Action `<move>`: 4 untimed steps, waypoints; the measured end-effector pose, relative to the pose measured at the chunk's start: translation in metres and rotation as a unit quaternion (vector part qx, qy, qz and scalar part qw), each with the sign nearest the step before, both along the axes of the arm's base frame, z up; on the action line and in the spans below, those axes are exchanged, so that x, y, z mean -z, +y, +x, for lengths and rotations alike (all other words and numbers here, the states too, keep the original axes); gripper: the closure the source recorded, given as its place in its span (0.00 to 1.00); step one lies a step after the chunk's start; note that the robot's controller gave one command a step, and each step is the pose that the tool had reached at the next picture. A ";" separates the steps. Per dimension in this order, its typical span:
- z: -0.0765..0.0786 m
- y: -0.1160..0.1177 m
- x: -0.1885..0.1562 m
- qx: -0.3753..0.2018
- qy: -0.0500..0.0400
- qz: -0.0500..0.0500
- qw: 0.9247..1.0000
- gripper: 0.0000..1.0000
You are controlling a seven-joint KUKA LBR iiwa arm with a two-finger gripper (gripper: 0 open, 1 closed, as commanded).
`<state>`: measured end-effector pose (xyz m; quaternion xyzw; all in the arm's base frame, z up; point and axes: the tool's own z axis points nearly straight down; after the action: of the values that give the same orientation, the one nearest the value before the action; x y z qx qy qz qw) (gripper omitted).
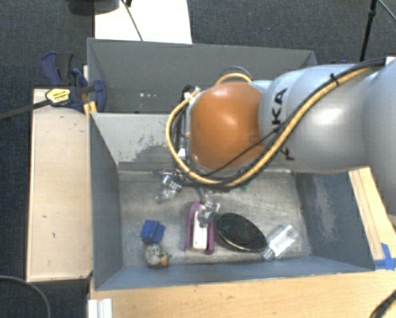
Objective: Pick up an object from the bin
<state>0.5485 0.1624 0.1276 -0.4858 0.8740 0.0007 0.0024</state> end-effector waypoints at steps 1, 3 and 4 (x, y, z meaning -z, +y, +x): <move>-0.064 0.003 0.032 -0.225 -0.012 0.000 0.974 0.00; 0.011 -0.057 0.034 -0.676 0.000 -0.001 0.737 0.00; 0.011 -0.056 0.034 -0.675 0.001 -0.001 0.738 1.00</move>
Offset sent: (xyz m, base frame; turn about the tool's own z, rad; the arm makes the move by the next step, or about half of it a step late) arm -0.0718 -0.0012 -0.0399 -0.4517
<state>0.5594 0.1065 0.0939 -0.9483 0.3174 0.0019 -0.0002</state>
